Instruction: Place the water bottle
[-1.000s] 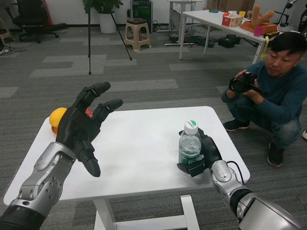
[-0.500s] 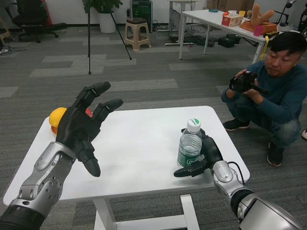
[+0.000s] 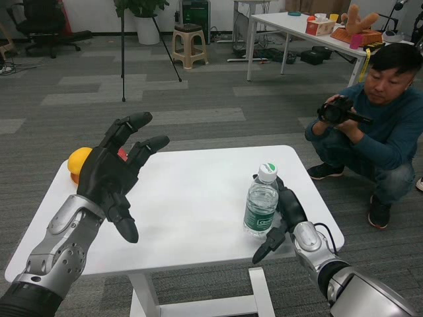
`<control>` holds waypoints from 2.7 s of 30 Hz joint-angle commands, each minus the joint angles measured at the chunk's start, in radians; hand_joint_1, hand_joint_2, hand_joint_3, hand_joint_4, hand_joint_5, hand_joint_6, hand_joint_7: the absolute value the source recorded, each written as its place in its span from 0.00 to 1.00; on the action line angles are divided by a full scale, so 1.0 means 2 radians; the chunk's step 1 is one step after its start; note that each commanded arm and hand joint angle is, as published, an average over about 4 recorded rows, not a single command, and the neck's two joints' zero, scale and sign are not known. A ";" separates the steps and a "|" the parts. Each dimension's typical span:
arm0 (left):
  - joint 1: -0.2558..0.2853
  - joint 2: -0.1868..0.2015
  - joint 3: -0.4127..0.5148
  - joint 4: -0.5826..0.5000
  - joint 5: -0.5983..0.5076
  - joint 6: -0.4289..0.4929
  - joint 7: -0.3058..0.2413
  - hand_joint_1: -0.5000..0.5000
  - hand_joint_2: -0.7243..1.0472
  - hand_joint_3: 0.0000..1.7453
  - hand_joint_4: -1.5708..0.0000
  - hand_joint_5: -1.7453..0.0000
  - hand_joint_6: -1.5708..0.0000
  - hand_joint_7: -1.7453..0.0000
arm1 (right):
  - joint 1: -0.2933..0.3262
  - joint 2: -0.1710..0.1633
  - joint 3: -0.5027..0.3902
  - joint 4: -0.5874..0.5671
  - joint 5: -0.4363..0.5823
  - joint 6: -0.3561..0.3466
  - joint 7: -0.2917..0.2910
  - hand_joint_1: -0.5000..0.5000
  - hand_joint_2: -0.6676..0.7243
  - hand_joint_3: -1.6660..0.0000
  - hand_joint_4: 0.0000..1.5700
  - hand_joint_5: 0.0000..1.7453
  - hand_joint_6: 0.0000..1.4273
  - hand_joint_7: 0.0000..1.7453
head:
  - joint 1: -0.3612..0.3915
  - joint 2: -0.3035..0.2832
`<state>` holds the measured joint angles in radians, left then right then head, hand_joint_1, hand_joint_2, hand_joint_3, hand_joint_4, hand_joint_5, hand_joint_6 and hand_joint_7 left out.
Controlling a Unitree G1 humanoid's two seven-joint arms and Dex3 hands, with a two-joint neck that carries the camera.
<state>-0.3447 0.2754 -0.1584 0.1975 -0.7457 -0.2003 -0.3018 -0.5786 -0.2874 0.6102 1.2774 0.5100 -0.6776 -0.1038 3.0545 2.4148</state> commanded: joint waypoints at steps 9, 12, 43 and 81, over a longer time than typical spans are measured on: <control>0.007 -0.002 0.002 0.003 -0.001 -0.003 -0.002 0.24 0.15 0.05 1.00 0.41 1.00 0.36 | 0.014 -0.005 -0.013 -0.012 -0.002 0.011 0.008 0.04 0.95 1.00 0.00 0.00 0.00 0.03 | 0.000 0.000; 0.007 -0.002 0.002 0.003 -0.001 -0.003 -0.002 0.24 0.15 0.05 1.00 0.41 1.00 0.36 | 0.015 -0.006 -0.016 -0.017 -0.002 0.011 0.008 0.02 0.95 1.00 0.00 0.00 0.00 0.00 | 0.001 0.000; 0.010 -0.002 0.006 -0.002 -0.002 -0.003 -0.002 0.24 0.15 0.05 1.00 0.41 1.00 0.36 | 0.111 -0.060 -0.147 -0.264 -0.003 0.010 0.010 0.00 0.93 1.00 0.00 0.00 0.00 0.00 | 0.008 0.001; 0.004 -0.002 0.009 -0.014 0.001 -0.024 -0.001 0.24 0.15 0.05 1.00 0.41 1.00 0.36 | 0.187 -0.114 -0.231 -0.619 -0.013 0.012 0.010 0.00 0.86 0.99 0.00 0.00 0.00 0.00 | 0.011 0.010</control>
<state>-0.3358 0.2723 -0.1506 0.1823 -0.7452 -0.2292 -0.3056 -0.1985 -0.4982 0.1417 0.0596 0.4841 -0.6491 -0.0860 3.0751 2.4330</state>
